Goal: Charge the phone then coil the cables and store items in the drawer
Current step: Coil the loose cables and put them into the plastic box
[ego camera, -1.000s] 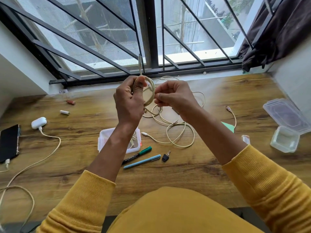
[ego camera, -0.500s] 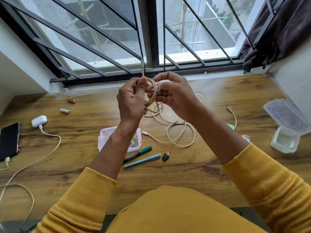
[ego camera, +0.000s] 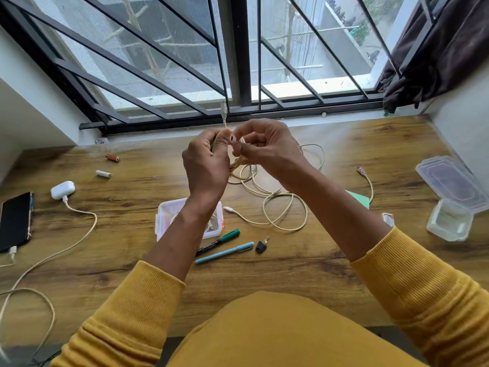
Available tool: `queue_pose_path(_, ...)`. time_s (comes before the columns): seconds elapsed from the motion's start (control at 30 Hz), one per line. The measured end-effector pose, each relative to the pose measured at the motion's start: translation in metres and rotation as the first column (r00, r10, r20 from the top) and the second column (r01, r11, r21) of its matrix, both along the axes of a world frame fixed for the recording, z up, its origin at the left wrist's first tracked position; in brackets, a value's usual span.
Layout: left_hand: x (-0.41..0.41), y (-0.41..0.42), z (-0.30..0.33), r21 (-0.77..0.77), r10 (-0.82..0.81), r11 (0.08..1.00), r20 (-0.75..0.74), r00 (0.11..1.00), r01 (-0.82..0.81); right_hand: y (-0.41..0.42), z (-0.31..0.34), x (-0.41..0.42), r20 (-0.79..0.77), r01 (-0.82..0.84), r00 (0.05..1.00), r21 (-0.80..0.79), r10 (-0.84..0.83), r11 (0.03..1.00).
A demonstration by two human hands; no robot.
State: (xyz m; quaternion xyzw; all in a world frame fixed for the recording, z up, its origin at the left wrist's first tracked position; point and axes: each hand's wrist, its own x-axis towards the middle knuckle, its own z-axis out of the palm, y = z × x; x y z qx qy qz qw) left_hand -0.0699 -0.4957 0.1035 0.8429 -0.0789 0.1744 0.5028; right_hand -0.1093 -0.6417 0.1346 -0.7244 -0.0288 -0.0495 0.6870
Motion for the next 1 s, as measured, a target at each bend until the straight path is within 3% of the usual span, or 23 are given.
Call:
queue_pose_path(0.1, 0.001, 0.0, -0.001, 0.025, 0.024, 0.999, 0.005, 1.0, -0.024, 0.0, 0.003, 0.003, -0.057, 0.091, 0.994, -0.056, -0.094, 0.994)
queue_pose_path(0.23, 0.005, -0.001, -0.006, 0.049, 0.005, 0.999, 0.035, 0.999, -0.006, -0.004, 0.002, 0.004, -0.003, 0.202, 0.979, -0.132, -0.204, 0.97)
queue_pose_path(0.57, 0.006, 0.002, -0.03, 0.133, -0.026, 0.991, -0.032, 0.999, 0.03, -0.004, 0.021, 0.001, 0.175, 0.123, 0.975, 0.1, -0.139, 0.987)
queue_pose_path(0.67, 0.009, 0.008, -0.032, 0.149, -0.002, 0.989, -0.045, 0.999, 0.008, -0.007, 0.017, 0.0, 0.126, 0.104, 0.984, 0.176, -0.127, 0.979)
queue_pose_path(0.77, 0.01, 0.013, -0.03, 0.17, 0.004, 0.985, -0.017, 1.0, -0.001, -0.01, 0.011, 0.001, 0.008, 0.198, 0.978, 0.27, -0.208, 0.942)
queue_pose_path(0.87, 0.005, 0.014, -0.027, 0.168, -0.048, 0.985, -0.001, 0.999, 0.047, -0.017, 0.002, 0.007, -0.069, 0.323, 0.946, 0.195, -0.316, 0.926)
queue_pose_path(1.0, -0.003, 0.014, -0.023, 0.083, -0.128, 0.989, 0.02, 0.992, 0.126, -0.026, -0.012, 0.011, -0.076, 0.427, 0.898, -0.076, -0.433, 0.901)
